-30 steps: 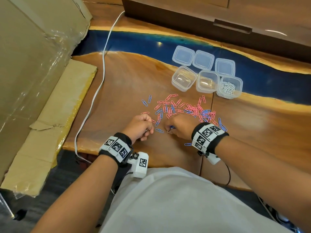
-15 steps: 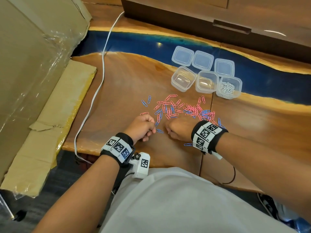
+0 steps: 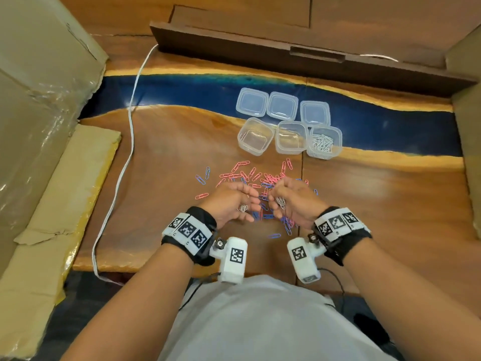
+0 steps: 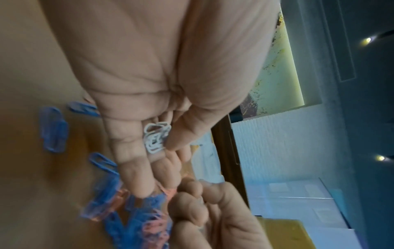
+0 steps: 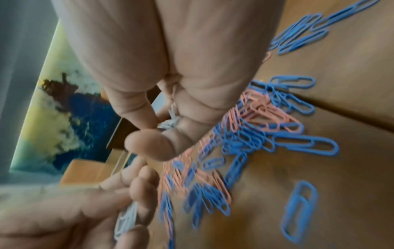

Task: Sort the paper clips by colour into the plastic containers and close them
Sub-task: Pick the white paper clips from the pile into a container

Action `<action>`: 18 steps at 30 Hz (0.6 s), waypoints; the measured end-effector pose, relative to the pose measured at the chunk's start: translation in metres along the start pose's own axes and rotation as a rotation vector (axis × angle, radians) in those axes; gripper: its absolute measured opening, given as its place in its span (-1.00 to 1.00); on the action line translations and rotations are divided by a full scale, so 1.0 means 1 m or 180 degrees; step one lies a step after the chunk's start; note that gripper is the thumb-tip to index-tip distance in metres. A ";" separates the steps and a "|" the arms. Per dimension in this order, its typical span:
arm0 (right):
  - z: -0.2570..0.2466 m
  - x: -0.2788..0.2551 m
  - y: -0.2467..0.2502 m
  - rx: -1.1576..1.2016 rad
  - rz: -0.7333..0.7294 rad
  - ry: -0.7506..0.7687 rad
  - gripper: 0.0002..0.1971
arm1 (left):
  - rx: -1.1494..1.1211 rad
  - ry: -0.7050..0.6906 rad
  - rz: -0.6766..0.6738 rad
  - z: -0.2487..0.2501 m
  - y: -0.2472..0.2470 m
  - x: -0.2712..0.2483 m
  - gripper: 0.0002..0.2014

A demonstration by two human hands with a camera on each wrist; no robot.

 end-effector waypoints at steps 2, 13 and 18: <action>-0.019 0.000 0.018 0.0273 0.0090 0.0069 -0.83 | -0.0154 0.0065 -0.0113 0.016 -0.018 0.010 -0.78; -0.111 0.022 0.121 0.1167 0.1260 0.0014 -0.92 | -0.0599 0.0187 -0.0214 0.111 -0.115 0.062 -0.90; -0.111 0.016 0.135 0.1163 0.1290 -0.0123 -0.70 | -0.0514 0.0261 -0.0034 0.135 -0.148 0.078 -0.84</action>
Point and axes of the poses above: each hand's wrist, its own x-axis towards the middle knuckle, its own y-axis out of the back of the hand, z = x × y, the point moved 3 cm from there along x, towards the middle knuckle, and after that the axes turned 2 degrees about y, right-handed, at the moved point
